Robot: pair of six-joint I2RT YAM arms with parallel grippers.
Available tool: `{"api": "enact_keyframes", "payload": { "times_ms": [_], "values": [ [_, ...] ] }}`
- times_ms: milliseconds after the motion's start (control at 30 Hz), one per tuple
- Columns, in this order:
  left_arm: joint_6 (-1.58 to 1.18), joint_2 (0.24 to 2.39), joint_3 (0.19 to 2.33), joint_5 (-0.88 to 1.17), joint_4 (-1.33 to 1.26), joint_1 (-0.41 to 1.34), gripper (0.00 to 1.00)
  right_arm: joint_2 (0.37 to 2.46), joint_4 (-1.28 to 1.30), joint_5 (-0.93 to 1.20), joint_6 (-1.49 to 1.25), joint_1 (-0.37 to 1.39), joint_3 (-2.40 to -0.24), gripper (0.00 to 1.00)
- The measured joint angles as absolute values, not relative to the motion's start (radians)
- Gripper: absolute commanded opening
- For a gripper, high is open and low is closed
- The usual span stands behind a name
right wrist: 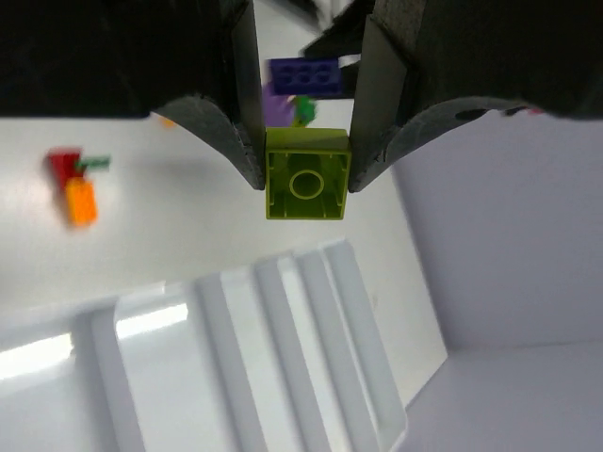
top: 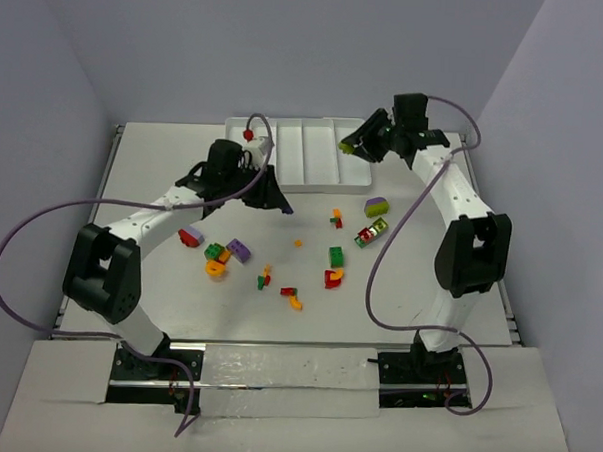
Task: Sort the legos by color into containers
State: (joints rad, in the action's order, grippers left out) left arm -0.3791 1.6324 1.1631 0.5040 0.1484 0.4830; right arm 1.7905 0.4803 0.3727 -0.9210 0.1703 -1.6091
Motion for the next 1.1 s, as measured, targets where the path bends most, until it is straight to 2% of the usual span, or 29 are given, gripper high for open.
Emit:
{"api": "enact_keyframes", "payload": {
  "times_ms": [133,367,633,800,900,1000,1033,1100],
  "values": [
    [-0.270,1.644,1.288,0.344,0.247,0.398,0.00,1.926,0.498,0.292,-0.731,0.172,-1.831,0.00],
    [-0.120,1.777,1.613,0.093,0.275,0.269,0.00,2.104,0.499,0.124,-0.455,0.184,-2.006,0.00],
    [-0.087,1.952,1.652,0.026,0.188,0.214,0.00,2.202,0.350,0.024,-0.244,0.200,-2.004,0.00],
    [-0.092,2.016,1.658,0.027,0.172,0.213,0.00,2.300,0.268,-0.002,-0.176,0.200,-2.064,0.06],
    [-0.093,2.018,1.658,0.030,0.151,0.210,0.00,2.382,0.238,-0.010,-0.151,0.200,-2.120,0.12],
    [-0.094,2.018,1.658,0.038,0.118,0.204,0.00,2.455,0.224,-0.016,-0.136,0.200,-2.167,0.26],
    [-0.095,2.019,1.658,0.042,0.115,0.201,0.00,2.469,0.214,-0.018,-0.135,0.200,-2.171,0.36],
    [-0.098,2.018,1.658,0.048,0.108,0.195,0.00,2.487,0.195,-0.028,-0.133,0.200,-2.171,0.45]
  ]
}}
